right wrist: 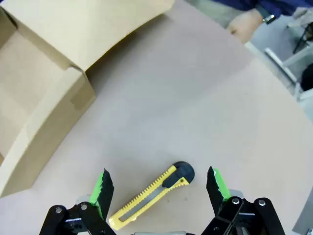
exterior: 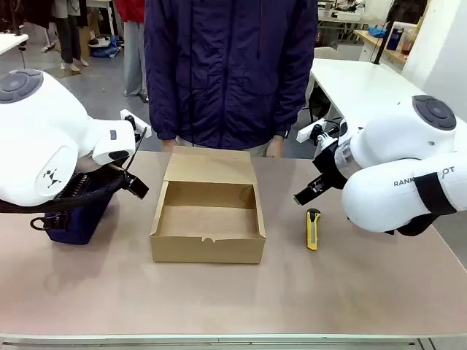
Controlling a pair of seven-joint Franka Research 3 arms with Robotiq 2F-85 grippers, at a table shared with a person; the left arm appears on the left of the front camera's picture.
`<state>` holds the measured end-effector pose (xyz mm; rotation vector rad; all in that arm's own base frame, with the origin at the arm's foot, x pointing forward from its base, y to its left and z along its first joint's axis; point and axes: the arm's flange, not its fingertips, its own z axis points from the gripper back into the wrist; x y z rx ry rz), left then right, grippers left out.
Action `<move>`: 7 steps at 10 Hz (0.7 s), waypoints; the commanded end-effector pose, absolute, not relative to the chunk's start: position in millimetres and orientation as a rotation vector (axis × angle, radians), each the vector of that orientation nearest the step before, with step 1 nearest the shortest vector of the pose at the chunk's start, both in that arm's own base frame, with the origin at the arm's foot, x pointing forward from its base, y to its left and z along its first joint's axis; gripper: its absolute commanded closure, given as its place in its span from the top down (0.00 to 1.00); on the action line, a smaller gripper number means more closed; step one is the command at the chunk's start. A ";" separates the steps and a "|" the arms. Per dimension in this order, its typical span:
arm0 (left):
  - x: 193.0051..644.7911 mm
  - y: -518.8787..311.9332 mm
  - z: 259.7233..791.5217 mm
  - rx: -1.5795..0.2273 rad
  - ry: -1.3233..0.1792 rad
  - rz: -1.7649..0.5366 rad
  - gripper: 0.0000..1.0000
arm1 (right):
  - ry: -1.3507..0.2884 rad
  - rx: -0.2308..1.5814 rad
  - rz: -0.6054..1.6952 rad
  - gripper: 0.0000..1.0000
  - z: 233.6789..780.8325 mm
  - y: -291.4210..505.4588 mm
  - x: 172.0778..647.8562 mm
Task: Pack the item into the box.
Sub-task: Pick up the item indicated by the person and place it inside the Mailer Box.
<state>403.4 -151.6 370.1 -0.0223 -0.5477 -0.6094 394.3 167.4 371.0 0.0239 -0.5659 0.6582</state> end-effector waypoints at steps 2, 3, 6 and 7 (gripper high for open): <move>403.3 -151.6 370.2 -0.022 -0.548 -0.610 1.00 | -0.566 0.024 0.658 1.00 371.0 167.5 394.3; 403.3 -151.6 370.2 -0.022 -0.548 -0.610 1.00 | -0.566 0.024 0.658 1.00 371.0 167.5 394.3; 403.3 -151.6 370.2 -0.022 -0.548 -0.610 1.00 | -0.566 0.024 0.658 1.00 371.0 167.5 394.3; 403.3 -151.6 370.2 -0.022 -0.548 -0.610 1.00 | -0.566 0.024 0.658 1.00 371.0 167.5 394.3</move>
